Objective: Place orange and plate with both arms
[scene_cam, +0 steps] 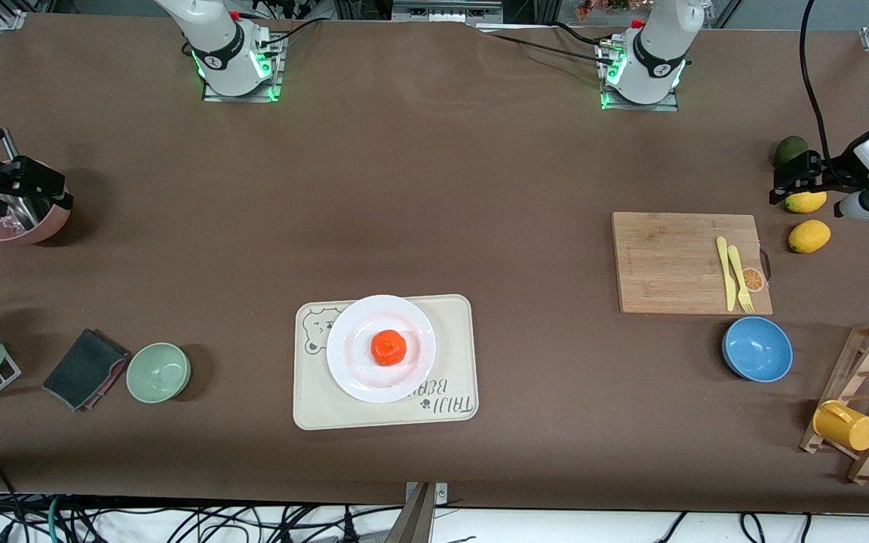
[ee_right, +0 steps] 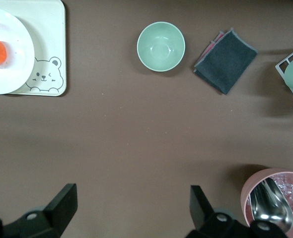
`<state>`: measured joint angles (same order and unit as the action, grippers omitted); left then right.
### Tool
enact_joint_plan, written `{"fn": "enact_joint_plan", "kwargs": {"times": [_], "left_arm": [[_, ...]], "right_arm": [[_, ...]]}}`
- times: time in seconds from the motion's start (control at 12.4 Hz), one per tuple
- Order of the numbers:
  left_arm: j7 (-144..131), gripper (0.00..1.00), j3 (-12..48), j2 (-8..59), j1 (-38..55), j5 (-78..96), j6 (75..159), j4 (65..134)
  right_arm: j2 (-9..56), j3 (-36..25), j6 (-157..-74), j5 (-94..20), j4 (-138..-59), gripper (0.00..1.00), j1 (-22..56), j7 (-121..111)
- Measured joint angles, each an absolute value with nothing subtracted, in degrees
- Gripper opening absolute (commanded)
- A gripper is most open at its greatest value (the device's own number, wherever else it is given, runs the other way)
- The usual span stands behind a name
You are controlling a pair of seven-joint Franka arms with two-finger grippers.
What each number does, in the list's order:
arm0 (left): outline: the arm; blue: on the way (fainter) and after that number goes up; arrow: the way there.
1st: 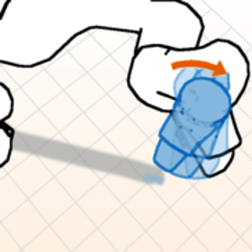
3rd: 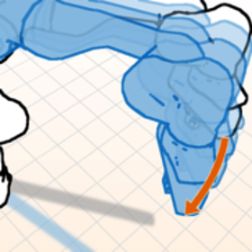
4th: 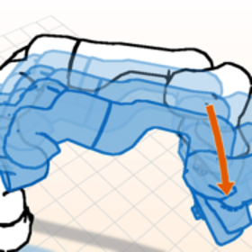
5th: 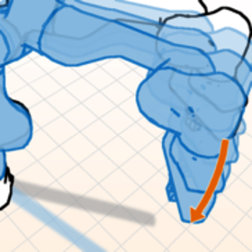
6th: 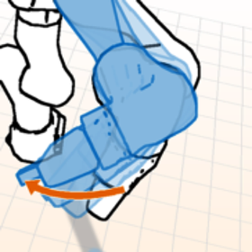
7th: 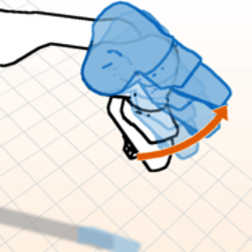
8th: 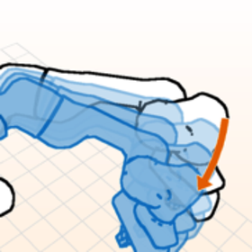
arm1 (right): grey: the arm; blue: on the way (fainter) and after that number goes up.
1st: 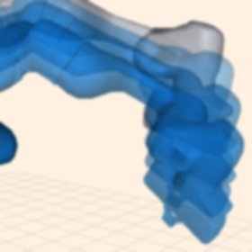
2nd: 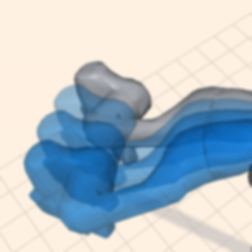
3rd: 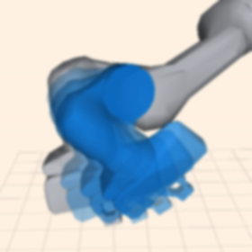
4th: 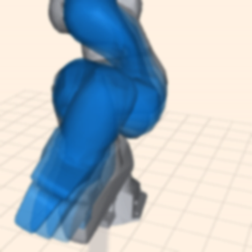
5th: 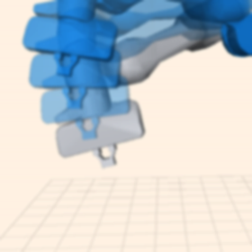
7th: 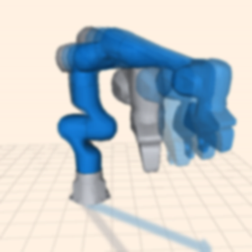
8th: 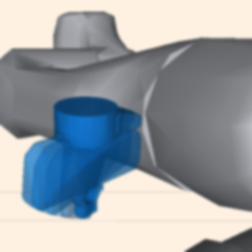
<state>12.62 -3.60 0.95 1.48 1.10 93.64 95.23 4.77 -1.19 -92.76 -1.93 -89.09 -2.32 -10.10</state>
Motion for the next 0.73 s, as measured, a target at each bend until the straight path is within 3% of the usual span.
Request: {"fn": "enact_joint_plan", "kwargs": {"times": [0.73], "left_arm": [[12.6, 1.0, -3.6, 1.0, 1.5, 1.1, 93.6, 95.2]], "right_arm": [[4.7, -1.2, -91.8, -1.1, -86.7, 1.0, -2.2, -10.1]]}}
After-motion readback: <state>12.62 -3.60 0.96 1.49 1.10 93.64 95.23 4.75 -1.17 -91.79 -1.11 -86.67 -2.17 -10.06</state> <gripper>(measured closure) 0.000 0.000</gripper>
